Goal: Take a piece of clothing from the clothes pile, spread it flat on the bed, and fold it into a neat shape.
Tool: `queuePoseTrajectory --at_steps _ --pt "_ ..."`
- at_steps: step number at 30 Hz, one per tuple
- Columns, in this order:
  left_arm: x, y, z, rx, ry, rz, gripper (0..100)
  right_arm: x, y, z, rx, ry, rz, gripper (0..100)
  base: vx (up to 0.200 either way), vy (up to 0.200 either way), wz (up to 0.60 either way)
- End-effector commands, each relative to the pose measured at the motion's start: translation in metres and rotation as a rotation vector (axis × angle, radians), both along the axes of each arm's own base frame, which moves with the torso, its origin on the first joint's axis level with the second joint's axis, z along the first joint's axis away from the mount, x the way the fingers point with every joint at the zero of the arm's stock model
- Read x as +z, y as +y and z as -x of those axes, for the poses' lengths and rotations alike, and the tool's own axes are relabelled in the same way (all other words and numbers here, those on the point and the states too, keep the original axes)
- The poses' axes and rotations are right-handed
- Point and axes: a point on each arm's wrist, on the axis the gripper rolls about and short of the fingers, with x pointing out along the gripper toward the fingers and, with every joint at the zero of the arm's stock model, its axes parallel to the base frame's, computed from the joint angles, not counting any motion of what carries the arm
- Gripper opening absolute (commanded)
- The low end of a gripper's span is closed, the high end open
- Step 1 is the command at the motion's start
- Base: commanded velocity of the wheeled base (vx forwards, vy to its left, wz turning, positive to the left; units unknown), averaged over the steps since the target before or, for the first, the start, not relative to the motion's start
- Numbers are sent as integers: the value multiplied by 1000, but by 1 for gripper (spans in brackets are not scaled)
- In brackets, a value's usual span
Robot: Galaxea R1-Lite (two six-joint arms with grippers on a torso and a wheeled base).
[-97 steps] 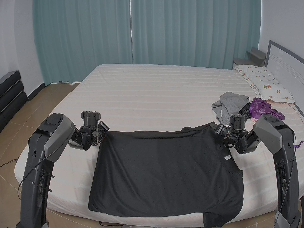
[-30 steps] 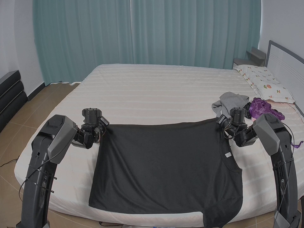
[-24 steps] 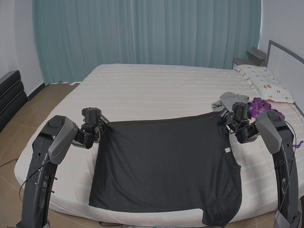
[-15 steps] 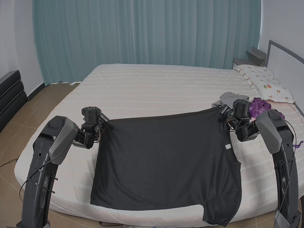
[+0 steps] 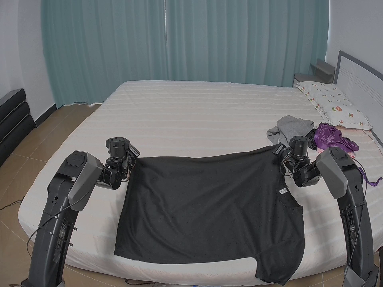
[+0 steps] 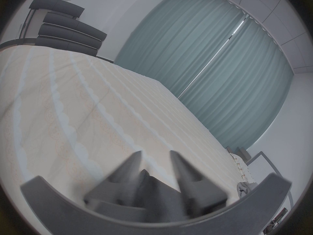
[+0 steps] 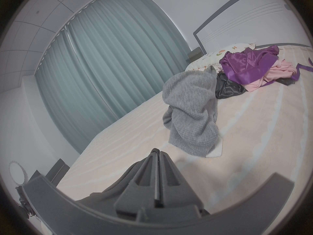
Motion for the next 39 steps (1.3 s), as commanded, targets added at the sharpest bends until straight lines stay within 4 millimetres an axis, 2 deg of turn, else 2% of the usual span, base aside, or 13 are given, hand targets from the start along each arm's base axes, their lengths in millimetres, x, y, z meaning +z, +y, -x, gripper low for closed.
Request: queuePoseTrajectory --at_steps 1,2,3,7,10,14,16,21,22,28,30,33,39 --pt "-8 -1 1 -3 14 -3 100 -14 2 3 5 34 1 0 0 0 0" --pt "-7 -1 1 -2 13 -1 100 -15 3 3 6 37 1 0 0 0 0" --pt "-7 -1 1 -2 14 -2 100 -16 3 3 6 37 0 100 0 0 0" --pt "-9 0 2 2 22 -4 100 -10 0 7 -2 44 -1 100 0 0 0" --pt "-7 3 8 11 44 1 100 8 -5 18 -8 57 -12 100 0 0 0" --pt "19 9 32 30 66 43 100 38 -11 46 -4 48 -25 100 0 0 0" --pt "28 11 42 30 72 66 100 42 -10 60 9 68 -29 100 0 0 0" --pt "62 40 105 -58 146 174 100 66 -4 146 107 165 -105 100 0 0 0" --pt "64 41 109 -58 151 180 100 65 -3 150 108 171 -108 100 0 0 0" --pt "79 40 171 -62 244 233 100 59 13 223 133 229 -191 100 0 0 0" --pt "80 40 181 -61 261 232 100 58 13 232 135 222 -198 100 0 0 0" --pt "82 39 218 -67 323 236 100 51 20 265 164 240 -203 100 0 0 0" --pt "92 38 265 -67 362 255 100 44 23 296 177 312 -212 100 0 0 0"
